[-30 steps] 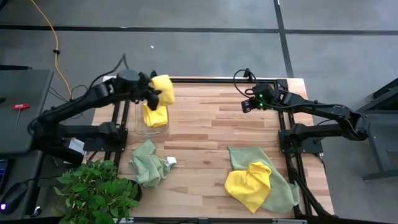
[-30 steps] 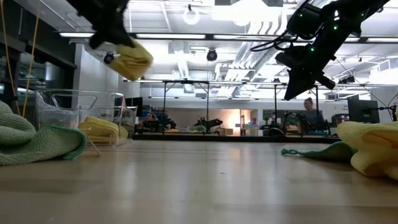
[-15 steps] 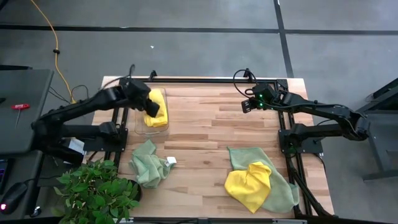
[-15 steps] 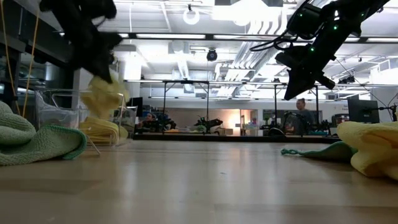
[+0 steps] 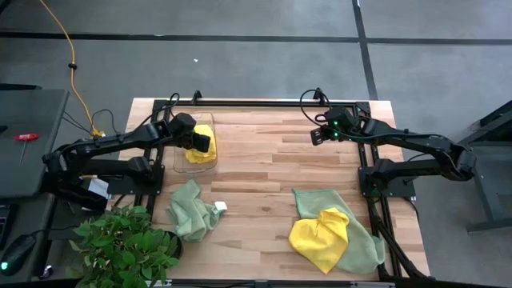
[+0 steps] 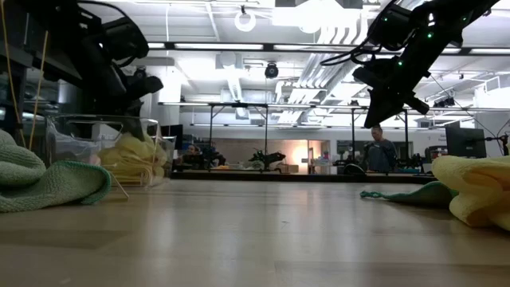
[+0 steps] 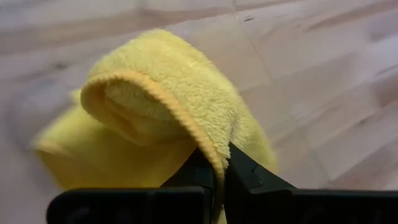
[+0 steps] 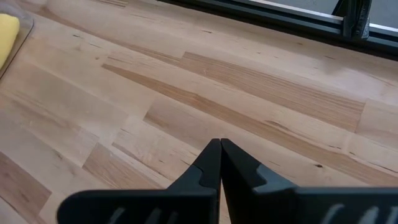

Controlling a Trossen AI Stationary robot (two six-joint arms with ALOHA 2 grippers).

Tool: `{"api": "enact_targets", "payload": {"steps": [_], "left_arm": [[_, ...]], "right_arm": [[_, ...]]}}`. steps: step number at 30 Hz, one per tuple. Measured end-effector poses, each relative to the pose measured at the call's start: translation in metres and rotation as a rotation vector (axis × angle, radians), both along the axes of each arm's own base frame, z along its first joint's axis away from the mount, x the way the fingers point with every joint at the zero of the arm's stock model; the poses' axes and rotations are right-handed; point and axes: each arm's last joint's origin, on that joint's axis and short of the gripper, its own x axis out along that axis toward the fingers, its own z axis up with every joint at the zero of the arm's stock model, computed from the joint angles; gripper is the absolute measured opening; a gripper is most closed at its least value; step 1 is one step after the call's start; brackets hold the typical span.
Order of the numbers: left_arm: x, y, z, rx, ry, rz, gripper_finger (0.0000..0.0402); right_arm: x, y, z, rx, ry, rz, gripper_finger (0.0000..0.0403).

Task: Fold microfiber towels
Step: Put the top folded yellow towel into the transparent bin

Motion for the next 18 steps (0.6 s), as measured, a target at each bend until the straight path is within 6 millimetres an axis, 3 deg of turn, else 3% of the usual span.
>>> {"api": "enact_targets", "payload": {"steps": [6, 12, 14, 18], "left_arm": [[0.006, 0.001, 0.013, 0.002, -0.256, 0.035, 0.0000], [-0.013, -0.005, 0.025, 0.002, -0.289, 0.088, 0.0000], [-0.019, -0.008, 0.023, -0.002, -0.248, 0.116, 0.0000], [-0.023, -0.010, 0.001, -0.028, -0.213, 0.132, 0.0000]], "right_arm": [[0.000, 0.000, 0.000, 0.000, 0.000, 0.000, 0.0000], [0.000, 0.000, 0.000, 0.002, -0.001, -0.002, 0.0000], [0.000, 0.000, 0.000, 0.001, -0.001, -0.001, 0.0000], [0.000, 0.000, 0.000, 0.000, 0.000, 0.000, 0.0000]]}}
